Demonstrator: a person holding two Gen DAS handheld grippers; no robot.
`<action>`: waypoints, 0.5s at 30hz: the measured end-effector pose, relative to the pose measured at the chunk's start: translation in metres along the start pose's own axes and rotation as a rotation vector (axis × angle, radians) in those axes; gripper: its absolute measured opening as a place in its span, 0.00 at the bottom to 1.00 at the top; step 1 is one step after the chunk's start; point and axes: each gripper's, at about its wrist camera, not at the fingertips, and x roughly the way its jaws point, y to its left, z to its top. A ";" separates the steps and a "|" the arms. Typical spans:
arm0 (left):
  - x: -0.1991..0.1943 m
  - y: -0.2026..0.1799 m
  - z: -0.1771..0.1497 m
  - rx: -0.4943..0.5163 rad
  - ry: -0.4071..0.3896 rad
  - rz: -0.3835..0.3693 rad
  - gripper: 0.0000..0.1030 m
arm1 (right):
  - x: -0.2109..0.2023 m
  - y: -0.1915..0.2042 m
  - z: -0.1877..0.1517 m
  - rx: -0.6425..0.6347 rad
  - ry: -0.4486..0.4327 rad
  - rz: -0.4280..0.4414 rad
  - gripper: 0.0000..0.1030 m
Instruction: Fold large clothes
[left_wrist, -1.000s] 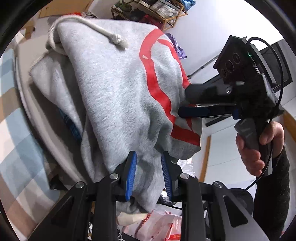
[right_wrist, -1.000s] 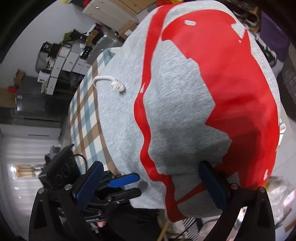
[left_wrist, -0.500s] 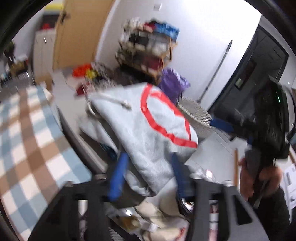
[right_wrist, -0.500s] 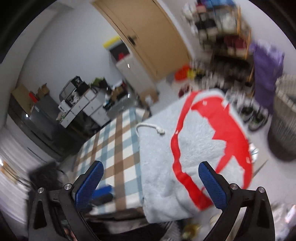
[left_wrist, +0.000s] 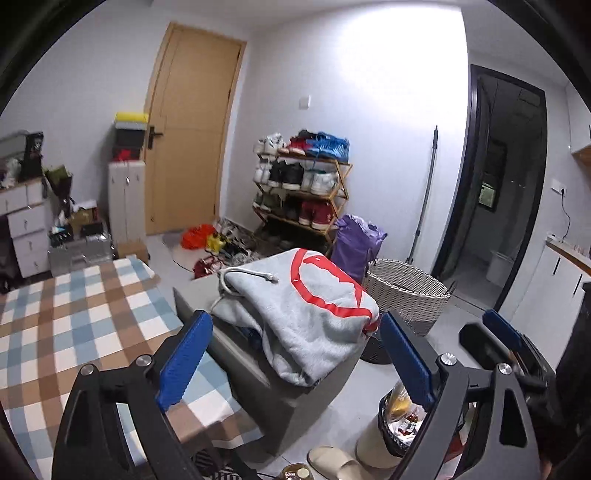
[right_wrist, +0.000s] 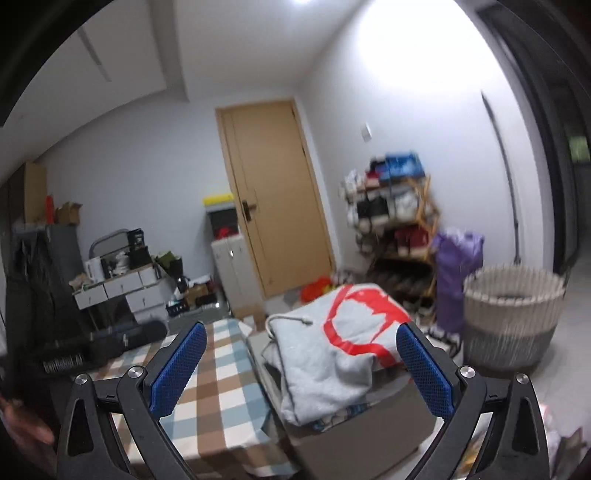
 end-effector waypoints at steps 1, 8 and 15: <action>-0.002 -0.001 -0.002 0.010 -0.002 0.001 0.87 | -0.006 0.005 -0.004 -0.017 -0.008 -0.012 1.00; -0.034 -0.010 -0.020 0.037 -0.067 0.081 0.87 | -0.047 0.024 -0.026 -0.068 -0.019 -0.065 1.00; -0.054 -0.012 -0.024 0.052 -0.105 0.062 0.87 | -0.075 0.034 -0.035 -0.083 -0.021 -0.063 1.00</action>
